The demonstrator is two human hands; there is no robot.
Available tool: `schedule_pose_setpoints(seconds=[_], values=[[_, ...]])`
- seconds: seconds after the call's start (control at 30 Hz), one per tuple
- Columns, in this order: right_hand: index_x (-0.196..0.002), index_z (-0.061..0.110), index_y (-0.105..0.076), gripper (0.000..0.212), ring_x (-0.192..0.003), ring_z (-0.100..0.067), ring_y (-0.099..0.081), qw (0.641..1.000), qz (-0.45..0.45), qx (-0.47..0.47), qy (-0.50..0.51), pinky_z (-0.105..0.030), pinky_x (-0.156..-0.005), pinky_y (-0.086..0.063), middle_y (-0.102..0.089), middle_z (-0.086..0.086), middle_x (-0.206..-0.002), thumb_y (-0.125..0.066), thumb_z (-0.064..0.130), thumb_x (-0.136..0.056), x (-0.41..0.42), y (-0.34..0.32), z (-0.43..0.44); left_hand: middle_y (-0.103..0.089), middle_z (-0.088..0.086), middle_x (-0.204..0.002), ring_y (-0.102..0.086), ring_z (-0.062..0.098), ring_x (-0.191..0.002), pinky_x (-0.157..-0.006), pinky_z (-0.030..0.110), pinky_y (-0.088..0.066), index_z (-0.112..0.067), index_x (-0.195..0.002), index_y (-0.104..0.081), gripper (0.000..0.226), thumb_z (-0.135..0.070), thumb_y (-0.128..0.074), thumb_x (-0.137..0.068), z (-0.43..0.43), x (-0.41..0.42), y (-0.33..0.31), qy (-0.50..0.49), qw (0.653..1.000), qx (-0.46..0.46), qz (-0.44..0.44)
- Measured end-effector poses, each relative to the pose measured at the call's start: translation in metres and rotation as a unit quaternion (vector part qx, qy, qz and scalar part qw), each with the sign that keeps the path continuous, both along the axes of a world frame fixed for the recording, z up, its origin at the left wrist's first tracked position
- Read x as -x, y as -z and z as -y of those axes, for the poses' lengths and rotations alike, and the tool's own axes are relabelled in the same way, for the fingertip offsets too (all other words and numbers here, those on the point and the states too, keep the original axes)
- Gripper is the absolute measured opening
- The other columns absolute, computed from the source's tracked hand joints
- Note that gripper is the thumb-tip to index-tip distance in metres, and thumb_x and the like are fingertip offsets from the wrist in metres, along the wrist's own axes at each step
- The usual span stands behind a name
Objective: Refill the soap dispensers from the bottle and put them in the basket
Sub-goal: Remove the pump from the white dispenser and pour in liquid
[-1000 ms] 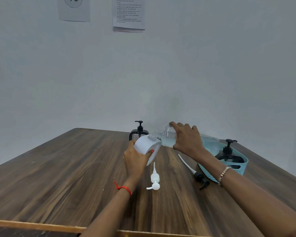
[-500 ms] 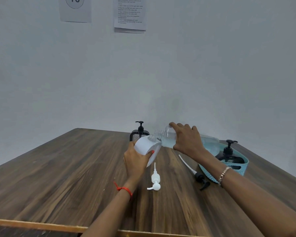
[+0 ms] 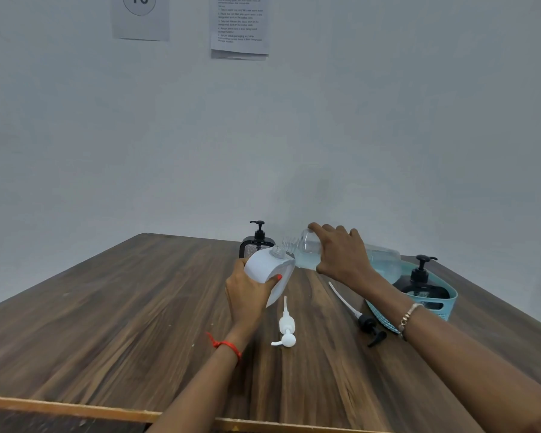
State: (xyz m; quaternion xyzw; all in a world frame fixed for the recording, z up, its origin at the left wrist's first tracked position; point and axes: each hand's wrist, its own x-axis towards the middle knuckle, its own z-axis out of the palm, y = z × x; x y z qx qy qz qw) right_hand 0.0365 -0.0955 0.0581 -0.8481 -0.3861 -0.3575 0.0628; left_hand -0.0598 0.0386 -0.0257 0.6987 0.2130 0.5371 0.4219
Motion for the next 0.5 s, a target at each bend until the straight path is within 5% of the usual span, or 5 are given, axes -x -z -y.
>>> schedule_pose_setpoints(seconds=[0.5], values=[[-0.127,0.022,-0.041,0.06,-0.093,-0.026,-0.054,1.0,-0.003,0.004,-0.006,-0.033,-0.077,-0.03,-0.061,-0.002,-0.107,-0.061,0.013,-0.072,0.0008,-0.0002,-0.0038,-0.059,-0.001,-0.092,-0.049,0.012,-0.08,-0.065,0.026,-0.038,-0.008,-0.104,-0.056,0.064,-0.042,-0.084,-0.057,-0.0052,0.002,0.0018,0.002,1.0,0.004,-0.008]])
